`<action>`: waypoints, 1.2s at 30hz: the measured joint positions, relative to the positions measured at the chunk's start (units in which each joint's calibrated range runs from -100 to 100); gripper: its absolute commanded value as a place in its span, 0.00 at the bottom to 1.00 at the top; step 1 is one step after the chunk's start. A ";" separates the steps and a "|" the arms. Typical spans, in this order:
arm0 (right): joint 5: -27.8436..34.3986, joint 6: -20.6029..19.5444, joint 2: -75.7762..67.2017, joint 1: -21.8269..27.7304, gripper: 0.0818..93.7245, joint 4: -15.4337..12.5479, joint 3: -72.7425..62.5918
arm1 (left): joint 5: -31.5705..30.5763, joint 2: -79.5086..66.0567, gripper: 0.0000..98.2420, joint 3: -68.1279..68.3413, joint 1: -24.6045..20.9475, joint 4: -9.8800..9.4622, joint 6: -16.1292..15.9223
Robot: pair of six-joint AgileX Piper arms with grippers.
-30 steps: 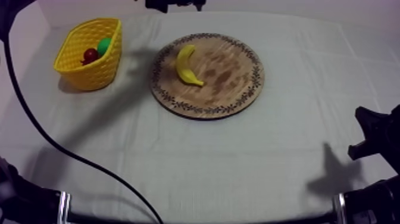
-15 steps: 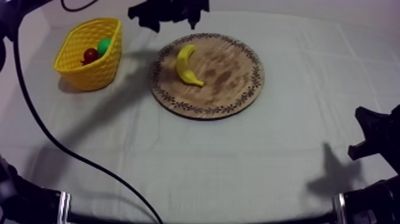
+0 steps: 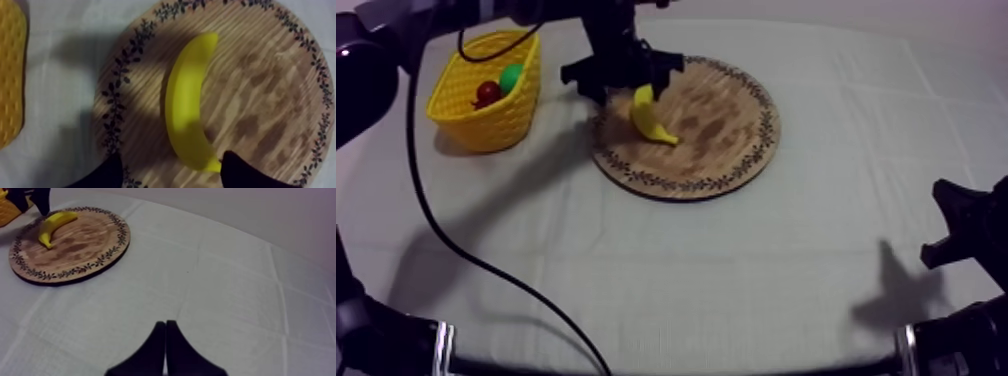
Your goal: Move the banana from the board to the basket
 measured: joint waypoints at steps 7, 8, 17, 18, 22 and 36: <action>0.00 0.00 0.00 0.00 0.00 0.00 0.00 | -1.94 5.05 0.71 -3.52 -0.63 0.01 0.36; 0.00 0.00 0.00 0.00 0.00 0.00 0.00 | -2.12 5.74 0.71 -4.14 -0.76 -0.04 0.42; 0.00 0.00 0.00 0.00 0.00 0.00 0.00 | -4.78 10.33 0.69 -8.22 -1.83 -0.21 0.44; 0.00 0.00 0.00 0.00 0.00 0.00 0.00 | -5.05 10.72 0.69 -8.61 -1.98 -0.21 0.49; 0.00 0.00 0.00 0.00 0.00 0.00 0.00 | -6.18 11.97 0.68 -9.82 -2.28 -0.42 0.58; 0.01 0.00 0.00 0.00 0.00 0.00 0.00 | -8.73 13.81 0.55 -10.70 -1.67 1.08 -2.86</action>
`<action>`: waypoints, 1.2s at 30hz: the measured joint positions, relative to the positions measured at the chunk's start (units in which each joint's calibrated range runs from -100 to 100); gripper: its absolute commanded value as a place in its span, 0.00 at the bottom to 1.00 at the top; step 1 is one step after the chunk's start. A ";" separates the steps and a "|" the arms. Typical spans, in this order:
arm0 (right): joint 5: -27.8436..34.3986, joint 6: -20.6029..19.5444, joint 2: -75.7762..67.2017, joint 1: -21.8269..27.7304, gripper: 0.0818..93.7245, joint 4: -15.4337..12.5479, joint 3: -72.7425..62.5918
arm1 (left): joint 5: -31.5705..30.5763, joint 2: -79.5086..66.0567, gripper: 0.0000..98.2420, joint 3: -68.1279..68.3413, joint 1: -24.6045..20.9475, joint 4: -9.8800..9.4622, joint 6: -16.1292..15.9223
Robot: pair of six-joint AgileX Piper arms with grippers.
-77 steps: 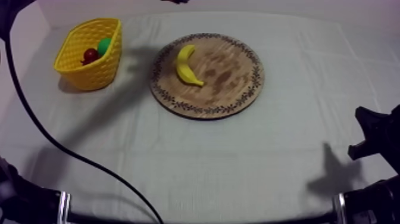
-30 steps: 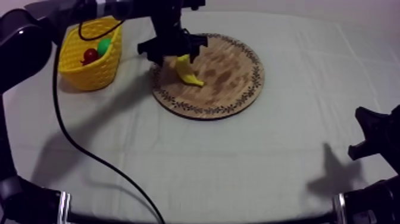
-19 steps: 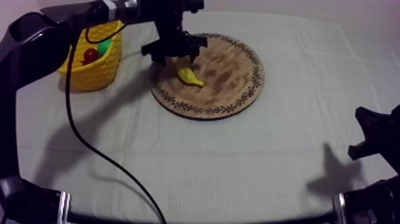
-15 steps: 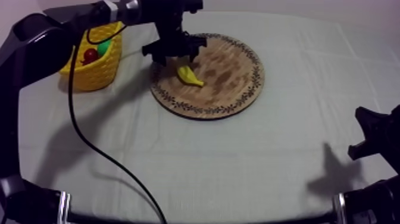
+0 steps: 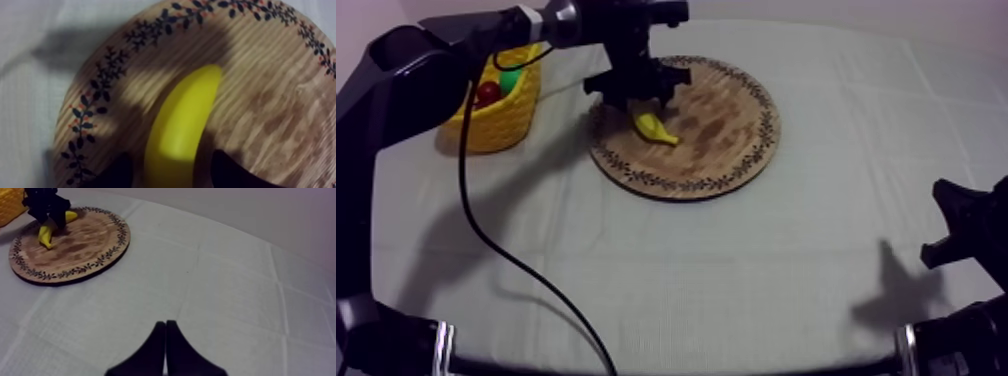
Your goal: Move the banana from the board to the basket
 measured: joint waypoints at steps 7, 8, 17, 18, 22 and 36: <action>0.00 0.00 0.00 0.00 0.00 0.00 0.00 | -0.11 0.84 0.36 -0.67 0.45 0.57 -2.19; 0.00 0.00 0.00 0.00 0.00 0.00 0.00 | -0.11 1.02 0.33 -0.82 0.49 0.57 -2.43; 0.00 0.00 0.00 0.00 0.00 0.00 0.00 | -0.51 1.14 0.20 -1.77 0.43 0.38 -2.70; 0.00 0.00 0.00 0.00 0.00 0.00 0.00 | -0.51 1.08 0.20 -1.77 0.36 0.38 -2.70; 0.00 0.00 0.00 0.00 0.00 0.00 0.00 | 0.17 -0.79 0.17 -1.48 -0.11 0.55 -3.30; 0.00 -0.13 0.00 0.00 0.00 0.00 0.00 | 5.56 -20.70 0.12 7.82 -3.90 2.12 -8.74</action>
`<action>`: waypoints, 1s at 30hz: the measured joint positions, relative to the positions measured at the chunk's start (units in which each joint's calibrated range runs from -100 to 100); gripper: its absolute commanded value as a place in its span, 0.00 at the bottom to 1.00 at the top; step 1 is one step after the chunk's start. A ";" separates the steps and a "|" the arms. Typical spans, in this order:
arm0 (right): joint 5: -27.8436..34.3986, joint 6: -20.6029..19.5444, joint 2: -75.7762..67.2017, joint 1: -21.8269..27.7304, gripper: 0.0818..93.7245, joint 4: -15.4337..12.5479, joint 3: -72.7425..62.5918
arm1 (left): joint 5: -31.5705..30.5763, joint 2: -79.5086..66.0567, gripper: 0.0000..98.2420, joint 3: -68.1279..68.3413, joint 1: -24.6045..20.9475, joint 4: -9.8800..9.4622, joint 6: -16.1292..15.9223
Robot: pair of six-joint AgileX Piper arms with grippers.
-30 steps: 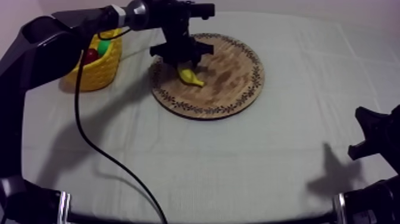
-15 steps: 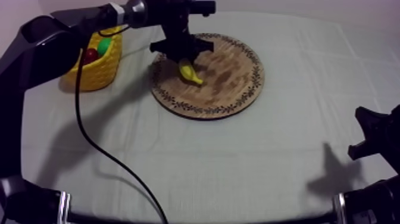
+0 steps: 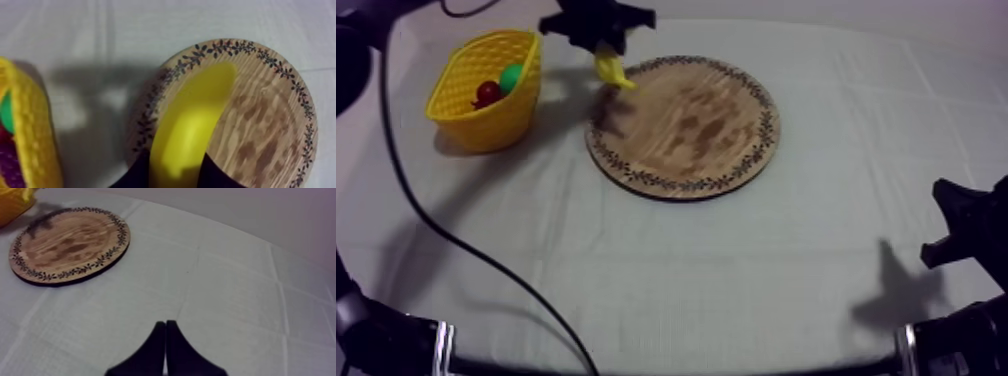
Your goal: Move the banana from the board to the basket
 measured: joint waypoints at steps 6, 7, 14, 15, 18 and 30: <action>0.00 0.15 0.00 0.00 0.00 0.00 0.00 | 2.78 -12.13 0.12 7.39 -2.71 0.51 -3.47; -0.12 0.15 0.00 0.00 0.00 0.00 0.00 | 2.92 -14.39 0.12 8.83 -3.30 0.64 -4.15; -0.03 0.15 0.00 0.00 0.00 0.00 0.00 | 2.74 -28.54 0.10 16.86 -8.05 0.00 -9.28; -0.03 0.15 0.00 0.00 0.00 0.00 0.00 | 2.14 -29.85 0.10 17.38 -8.86 -0.27 -10.03; -0.03 0.15 0.00 0.00 0.00 0.00 0.00 | 0.04 -33.29 0.10 18.39 -11.07 -1.70 -11.77; -0.03 0.15 0.00 0.00 0.00 0.00 0.00 | -6.41 -27.76 0.10 21.01 -14.52 -4.60 -11.99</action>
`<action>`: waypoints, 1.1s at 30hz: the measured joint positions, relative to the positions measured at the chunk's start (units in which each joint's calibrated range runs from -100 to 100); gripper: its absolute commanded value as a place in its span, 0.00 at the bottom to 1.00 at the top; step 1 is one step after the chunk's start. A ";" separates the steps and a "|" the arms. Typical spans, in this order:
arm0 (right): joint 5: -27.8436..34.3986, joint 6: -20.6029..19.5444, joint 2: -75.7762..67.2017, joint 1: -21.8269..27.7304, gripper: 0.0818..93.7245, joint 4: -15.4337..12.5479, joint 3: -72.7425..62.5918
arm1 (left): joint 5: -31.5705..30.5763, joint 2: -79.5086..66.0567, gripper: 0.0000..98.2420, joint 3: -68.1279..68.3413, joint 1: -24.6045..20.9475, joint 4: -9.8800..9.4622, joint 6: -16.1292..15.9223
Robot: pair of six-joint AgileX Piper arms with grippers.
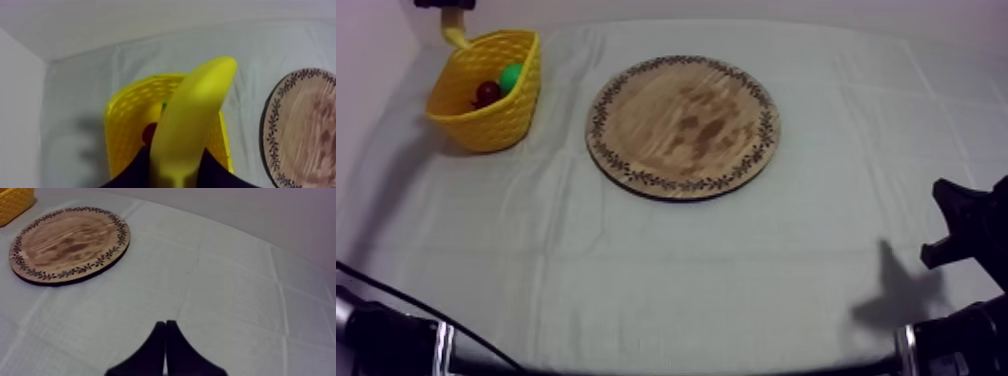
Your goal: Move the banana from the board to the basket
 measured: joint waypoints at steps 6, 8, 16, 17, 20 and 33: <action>0.00 0.00 0.00 0.00 0.00 0.00 0.00 | -0.61 6.64 0.09 -0.61 -0.05 -0.59 1.84; 0.06 0.00 0.00 0.00 0.00 0.00 0.00 | -1.45 8.66 0.08 -0.96 -0.25 -0.68 2.22; 0.06 0.00 0.00 0.00 0.00 0.00 0.00 | -5.22 16.61 0.08 -2.52 -1.59 -1.85 2.72; 0.06 0.00 0.00 0.00 0.00 0.00 0.00 | -5.34 17.31 0.08 -2.73 -1.77 -2.00 2.81; 0.06 -0.03 0.00 0.00 0.00 0.00 0.00 | -5.86 19.72 0.08 -3.71 -2.19 -2.44 2.96; 0.06 -0.03 0.00 0.00 0.00 0.00 0.00 | -6.87 23.19 0.41 -7.22 -2.47 -2.72 3.84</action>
